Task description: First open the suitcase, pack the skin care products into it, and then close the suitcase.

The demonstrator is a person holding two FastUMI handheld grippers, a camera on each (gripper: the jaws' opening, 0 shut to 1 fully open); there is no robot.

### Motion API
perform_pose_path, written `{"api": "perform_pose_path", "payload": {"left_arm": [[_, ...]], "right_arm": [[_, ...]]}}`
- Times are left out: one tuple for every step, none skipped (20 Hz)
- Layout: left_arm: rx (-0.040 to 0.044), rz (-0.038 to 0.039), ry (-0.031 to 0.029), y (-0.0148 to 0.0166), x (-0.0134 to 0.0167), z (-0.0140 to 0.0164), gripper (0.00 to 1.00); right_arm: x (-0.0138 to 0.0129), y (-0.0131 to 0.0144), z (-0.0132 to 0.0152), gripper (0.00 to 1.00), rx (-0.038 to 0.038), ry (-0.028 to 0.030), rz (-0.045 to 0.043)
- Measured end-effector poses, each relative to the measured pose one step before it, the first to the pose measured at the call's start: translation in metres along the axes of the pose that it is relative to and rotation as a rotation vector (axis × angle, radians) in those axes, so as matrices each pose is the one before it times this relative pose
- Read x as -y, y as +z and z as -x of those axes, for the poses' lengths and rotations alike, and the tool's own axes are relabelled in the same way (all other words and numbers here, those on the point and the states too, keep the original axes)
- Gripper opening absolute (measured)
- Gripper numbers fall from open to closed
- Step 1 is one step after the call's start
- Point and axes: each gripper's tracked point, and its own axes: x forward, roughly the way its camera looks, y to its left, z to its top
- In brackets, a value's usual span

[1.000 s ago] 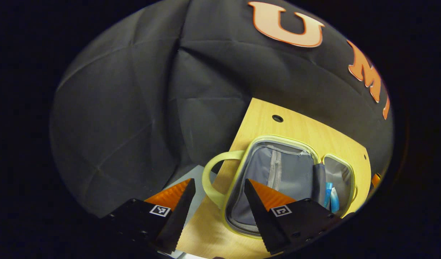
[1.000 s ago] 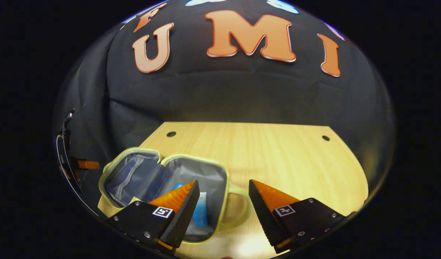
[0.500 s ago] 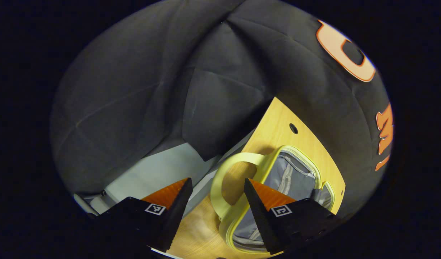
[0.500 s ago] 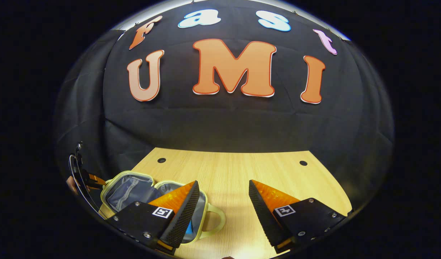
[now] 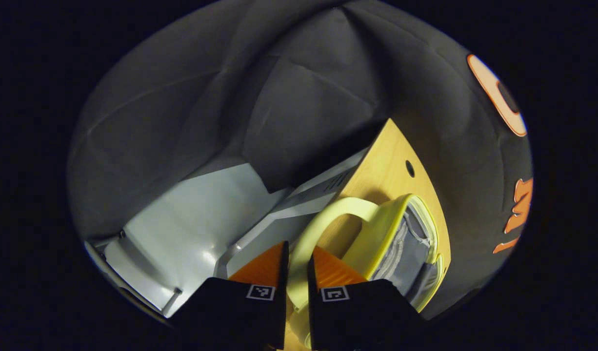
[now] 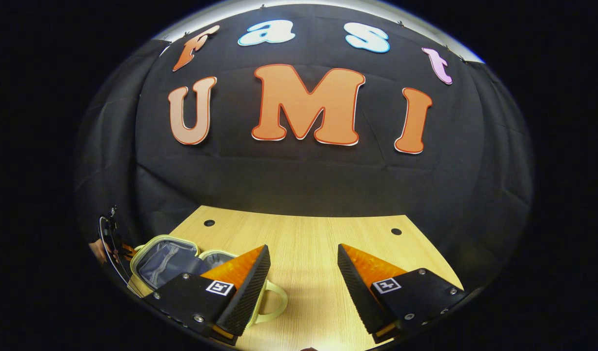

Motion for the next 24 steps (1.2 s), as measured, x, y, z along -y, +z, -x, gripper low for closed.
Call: {"api": "perform_pose_path", "payload": {"left_arm": [[0.00973, -0.03875, -0.00816, 0.00083, 0.00445, 0.00397, 0.11], [0.01591, -0.05365, -0.0013, 0.00274, 0.00231, 0.0096, 0.11], [0.03529, -0.04756, 0.01414, 0.00722, 0.00304, 0.00635, 0.11], [0.01972, -0.04862, 0.00148, 0.00445, 0.00889, 0.00544, 0.11], [0.03617, -0.03383, 0.01041, 0.00774, 0.00497, 0.00799, 0.1], [0.01723, -0.03072, 0.00483, 0.00356, 0.0071, 0.00766, 0.11], [0.02245, -0.01876, 0.00746, 0.00469, 0.00471, 0.00827, 0.1], [0.0107, -0.02374, 0.00534, 0.00175, 0.00461, 0.00929, 0.1], [0.02512, -0.02041, 0.00527, 0.00631, 0.00378, 0.00973, 0.1], [0.01944, -0.02251, 0.00044, 0.00613, 0.00562, 0.01153, 0.1], [0.02433, -0.01999, -0.00162, 0.00614, 0.00715, 0.01217, 0.1], [0.02546, -0.01897, -0.00392, 0.00905, 0.00888, 0.01174, 0.1], [0.02844, -0.01171, 0.00111, 0.00777, 0.00813, 0.01196, 0.1], [0.02189, -0.00651, -0.00661, 0.00703, 0.00851, 0.00983, 0.1], [0.01969, -0.01165, -0.00345, 0.00545, 0.00932, 0.0113, 0.1], [0.01711, -0.02058, -0.00281, 0.004, 0.01009, 0.00493, 0.1], [0.01374, -0.02091, -0.00414, 0.00312, 0.01144, 0.00747, 0.1], [0.01688, -0.02267, -0.00722, 0.00562, 0.01223, 0.0079, 0.1], [0.01117, -0.01953, -0.00436, 0.00467, 0.01106, 0.00807, 0.1], [0.01686, -0.01785, -0.00622, 0.00833, 0.01064, 0.00532, 0.1], [0.0106, -0.0148, -0.00662, 0.00502, 0.0117, 0.00694, 0.1], [0.01555, -0.01881, -0.00963, 0.00496, 0.01098, 0.00602, 0.1], [0.00728, -0.01381, -0.00458, 0.00354, 0.01181, 0.00295, 0.1], [0.01061, -0.01521, -0.0104, 0.00304, 0.01236, 0.00719, 0.1]], "right_arm": [[0.00336, -0.0005, 0.00034, 0.88, 0.00305, 0.0017, 0.00894], [0.00243, -0.00115, -0.00045, 0.88, -0.00322, 0.00447, 0.00533], [0.00095, -0.00129, 0.00062, 0.88, -0.0028, 0.00728, -0.00049], [0.00122, 0.00237, -0.00074, 0.88, 0.00934, 0.00869, -0.00224], [0.00122, 0.00256, -0.00217, 0.88, 0.01035, 0.00725, -0.00389], [0.00154, 0.00343, -0.00088, 0.88, 0.00884, 0.00892, -0.004], [0.00222, 0.00187, 0.00003, 0.88, 0.0082, 0.00528, -0.00149], [0.00178, 0.00064, 0.00181, 0.88, 0.00871, 0.00648, -0.00065], [0.00159, -0.00289, -0.00065, 0.88, 0.00726, 0.00391, 0.00325], [0.00309, 0.00029, -0.00084, 0.88, 0.00794, 0.00356, 0.00568], [0.00242, -0.00085, -0.00028, 0.88, 0.00464, 0.00476, 0.00486], [0.00111, 0.00008, 0.00035, 0.88, 0.00425, 0.00804, 0.00239], [0.00153, 0.00056, -0.00024, 0.88, 0.00571, 0.00738, 0.00292], [0.00192, -0.00006, -0.00013, 0.88, 0.00337, 0.00629, 0.00318], [0.00168, -0.00188, 0.00006, 0.88, -0.00006, 0.00648, 0.00366], [0.00134, 0.00013, -0.00028, 0.89, 0.00275, 0.00552, 0.00324], [0.00021, 0.00025, 0.00031, 0.89, 0.00407, 0.01118, 0.0021], [0.00022, -0.00032, 0.00029, 0.89, 0.00374, 0.01099, 0.00298], [0.00125, -0.00018, 0.00024, 0.89, 0.00394, 0.00824, 0.0018], [-0.0002, 0.00028, 0.00018, 0.89, 0.00331, 0.00999, 0.00037], [0.00112, -0.00041, 0.00021, 0.89, 0.00099, 0.00558, 0.00004], [0.00079, -0.00033, 0.00063, 0.89, 0.00611, 0.00935, 0.00034], [0.0021, 0.00126, -0.00012, 0.89, 0.00503, 0.00471, 0.00174], [0.00163, -0.0012, 0.00035, 0.89, 0.0018, 0.00839, 0.00101]]}}
